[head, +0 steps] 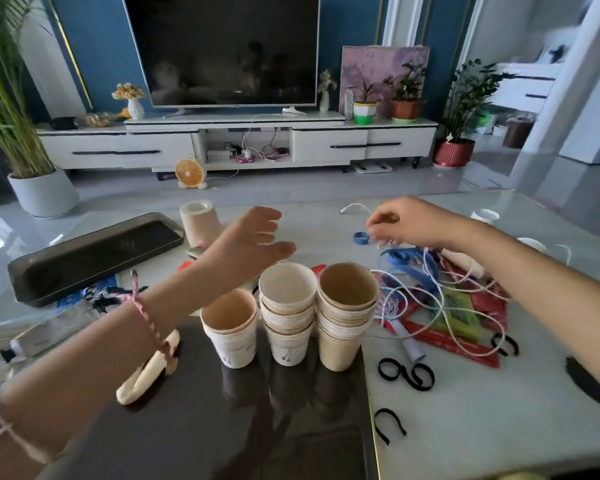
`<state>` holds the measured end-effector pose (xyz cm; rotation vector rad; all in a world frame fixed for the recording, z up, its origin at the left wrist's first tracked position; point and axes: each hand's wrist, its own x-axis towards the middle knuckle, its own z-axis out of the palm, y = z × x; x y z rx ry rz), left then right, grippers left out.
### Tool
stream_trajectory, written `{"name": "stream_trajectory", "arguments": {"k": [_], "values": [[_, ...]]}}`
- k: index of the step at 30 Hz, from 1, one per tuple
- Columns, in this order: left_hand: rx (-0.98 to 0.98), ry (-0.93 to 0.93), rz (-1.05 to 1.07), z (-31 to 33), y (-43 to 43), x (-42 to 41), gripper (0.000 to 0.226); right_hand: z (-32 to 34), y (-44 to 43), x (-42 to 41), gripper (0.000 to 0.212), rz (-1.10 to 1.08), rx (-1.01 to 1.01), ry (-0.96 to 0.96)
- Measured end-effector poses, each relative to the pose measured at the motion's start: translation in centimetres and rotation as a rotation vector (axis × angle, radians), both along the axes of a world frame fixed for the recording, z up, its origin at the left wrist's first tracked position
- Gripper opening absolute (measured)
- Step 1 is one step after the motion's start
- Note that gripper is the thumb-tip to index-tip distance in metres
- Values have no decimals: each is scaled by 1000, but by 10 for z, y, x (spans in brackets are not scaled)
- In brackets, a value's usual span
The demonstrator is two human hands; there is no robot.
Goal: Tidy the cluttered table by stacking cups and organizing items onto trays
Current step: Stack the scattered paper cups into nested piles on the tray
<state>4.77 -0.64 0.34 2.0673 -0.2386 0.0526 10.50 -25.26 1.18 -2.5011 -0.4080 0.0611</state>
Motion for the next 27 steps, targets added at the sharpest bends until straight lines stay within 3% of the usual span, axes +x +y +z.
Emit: {"name": "stream_trajectory", "arguments": {"k": [3,6,13,17,23,27], "values": [[91,-22,-31,6,-40,18,45,-14,-63,13,12,-227,104,55],[189,-23,-84,12,-72,37,37,-30,-107,24,17,-359,57,32],[491,7,-202,16,-119,87,25,-66,-122,64,21,-433,72,-63],[532,41,-221,16,-130,116,19,-78,-116,101,26,-515,116,-126],[589,79,-242,4,-142,151,18,-91,-115,170,28,-554,-22,-204],[568,97,-252,-8,-147,171,21,-106,-116,207,55,-533,-250,-6]]}}
